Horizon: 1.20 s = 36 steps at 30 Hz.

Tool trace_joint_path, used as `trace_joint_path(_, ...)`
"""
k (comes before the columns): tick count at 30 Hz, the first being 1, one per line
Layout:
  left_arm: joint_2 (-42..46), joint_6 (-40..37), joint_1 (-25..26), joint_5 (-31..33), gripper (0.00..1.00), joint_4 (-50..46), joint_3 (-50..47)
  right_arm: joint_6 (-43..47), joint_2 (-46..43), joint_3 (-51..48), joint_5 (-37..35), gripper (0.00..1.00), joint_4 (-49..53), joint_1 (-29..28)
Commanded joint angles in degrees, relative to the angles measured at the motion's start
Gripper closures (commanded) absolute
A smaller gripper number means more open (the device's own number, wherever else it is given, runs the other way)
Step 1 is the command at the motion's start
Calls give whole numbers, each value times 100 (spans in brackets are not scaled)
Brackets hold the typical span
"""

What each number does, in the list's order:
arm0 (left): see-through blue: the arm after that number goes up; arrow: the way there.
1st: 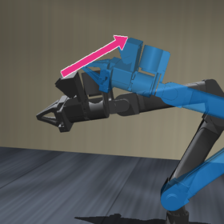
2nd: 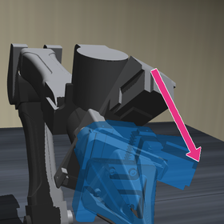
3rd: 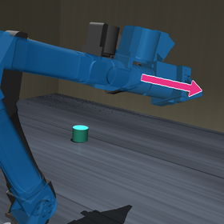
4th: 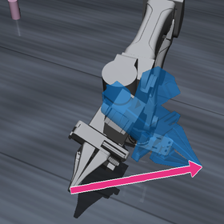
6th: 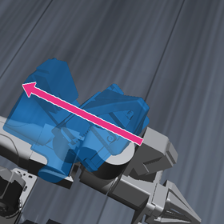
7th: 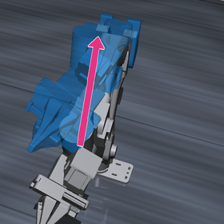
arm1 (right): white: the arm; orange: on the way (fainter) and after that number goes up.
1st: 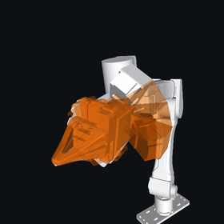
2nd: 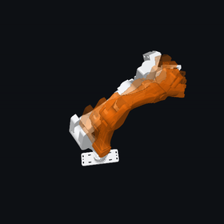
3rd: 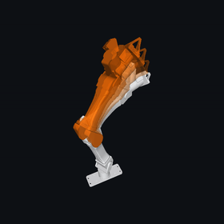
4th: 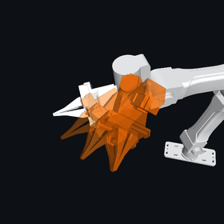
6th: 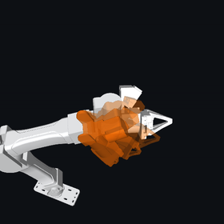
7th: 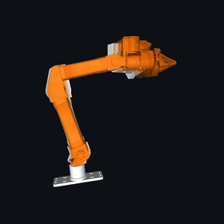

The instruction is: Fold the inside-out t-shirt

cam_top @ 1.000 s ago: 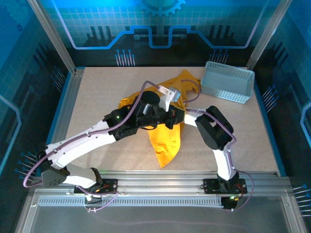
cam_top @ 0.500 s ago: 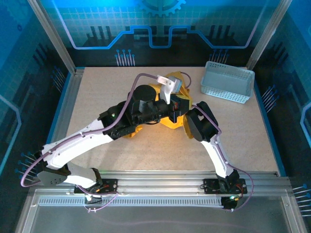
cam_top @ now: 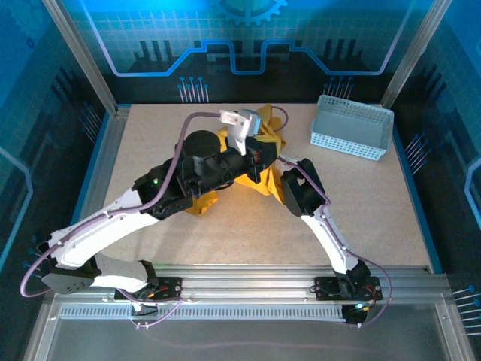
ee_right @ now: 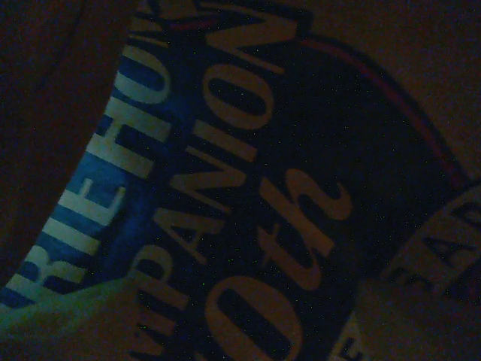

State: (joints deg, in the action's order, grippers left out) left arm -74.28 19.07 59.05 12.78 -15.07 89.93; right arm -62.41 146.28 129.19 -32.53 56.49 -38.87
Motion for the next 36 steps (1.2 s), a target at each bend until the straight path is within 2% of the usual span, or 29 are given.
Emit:
trace_joint_path(1,318,-139,-79,190,93,267,-131,71,317,-253,159,38,580,65)
trace_joint_path(2,366,-112,-139,243,93,245,-187,71,231,-414,186,47,456,73)
trace_joint_path(5,496,-88,-345,455,93,110,-343,98,-112,-996,233,85,-26,107)
trace_joint_path(7,605,-90,-513,578,93,41,-508,109,-386,-1365,221,99,-273,137)
trace_joint_path(13,880,130,-1533,685,92,-365,-997,508,-1897,-3269,466,100,-2177,130)
trace_joint_path(18,686,318,-2529,678,92,-788,-1216,1158,-3088,-4641,951,100,-3743,19)
trace_joint_path(22,318,583,-3293,626,92,-944,-1559,1488,-3917,-5499,1034,100,-4439,-167)
trace_joint_path(24,81,757,-3678,375,92,-968,-1743,1582,-4301,-5907,1124,100,-4750,-224)
trace_joint_path(29,-676,1018,-4471,-26,90,-1083,-1945,1787,-4882,-6488,1142,100,-4869,-391)
trace_joint_path(31,-1013,1070,-4693,-118,95,-1149,-1947,2007,-5050,-6742,1339,100,-5133,-459)
trace_joint_path(36,-1856,1097,-4946,-230,97,-1445,-1710,2311,-5432,-7251,1630,100,-5644,-625)
